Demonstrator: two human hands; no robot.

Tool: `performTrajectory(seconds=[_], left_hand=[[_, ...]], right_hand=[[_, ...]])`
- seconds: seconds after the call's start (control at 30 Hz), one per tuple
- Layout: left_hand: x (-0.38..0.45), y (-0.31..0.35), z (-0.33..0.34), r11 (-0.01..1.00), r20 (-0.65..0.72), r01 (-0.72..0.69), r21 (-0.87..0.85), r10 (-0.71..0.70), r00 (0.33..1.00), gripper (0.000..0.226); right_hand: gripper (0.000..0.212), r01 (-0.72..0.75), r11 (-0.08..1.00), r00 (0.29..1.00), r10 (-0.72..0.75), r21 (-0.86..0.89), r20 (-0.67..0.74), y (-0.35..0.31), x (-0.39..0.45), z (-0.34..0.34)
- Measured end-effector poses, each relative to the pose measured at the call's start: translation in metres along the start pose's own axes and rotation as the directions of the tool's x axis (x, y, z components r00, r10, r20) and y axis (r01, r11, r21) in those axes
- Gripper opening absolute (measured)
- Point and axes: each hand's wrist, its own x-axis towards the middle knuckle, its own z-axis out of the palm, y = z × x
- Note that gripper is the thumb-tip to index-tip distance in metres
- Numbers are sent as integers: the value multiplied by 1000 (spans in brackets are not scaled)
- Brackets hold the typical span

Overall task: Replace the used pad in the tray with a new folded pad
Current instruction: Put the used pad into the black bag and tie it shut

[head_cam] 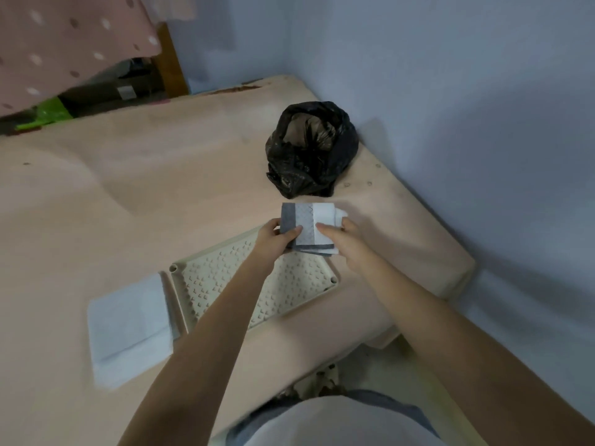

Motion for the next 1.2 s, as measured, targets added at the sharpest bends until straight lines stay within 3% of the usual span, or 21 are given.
performTrajectory(seconds=[0.17, 0.27, 0.4, 0.7, 0.9, 1.03, 1.2], left_hand=[[14, 13, 30, 998, -5, -36, 53, 37, 999, 42], [22, 21, 45, 993, -65, -84, 80, 89, 994, 43], [44, 38, 59, 989, -96, -118, 89, 127, 987, 45], [109, 95, 87, 990, -231, -95, 103, 117, 966, 48], [145, 117, 101, 951, -401, 1, 308, 129, 907, 55], [166, 125, 107, 813, -463, 128, 567, 187, 866, 53], [189, 134, 117, 434, -432, 285, 855, 290, 854, 39]], right_hand=[[31, 49, 998, 992, -55, -48, -110, -12, 11, -22], [39, 83, 995, 987, -89, -55, -131, -21, 21, -30], [53, 96, 993, 993, -100, -63, -64, -39, 44, -39], [39, 106, 985, 994, -110, -138, -24, -105, 134, -44], [34, 73, 959, 997, -61, -272, 54, -130, 180, -35], [41, 176, 830, 984, -153, -530, 88, -139, 199, -22], [38, 222, 646, 968, -234, -730, 87, -145, 214, -4]])
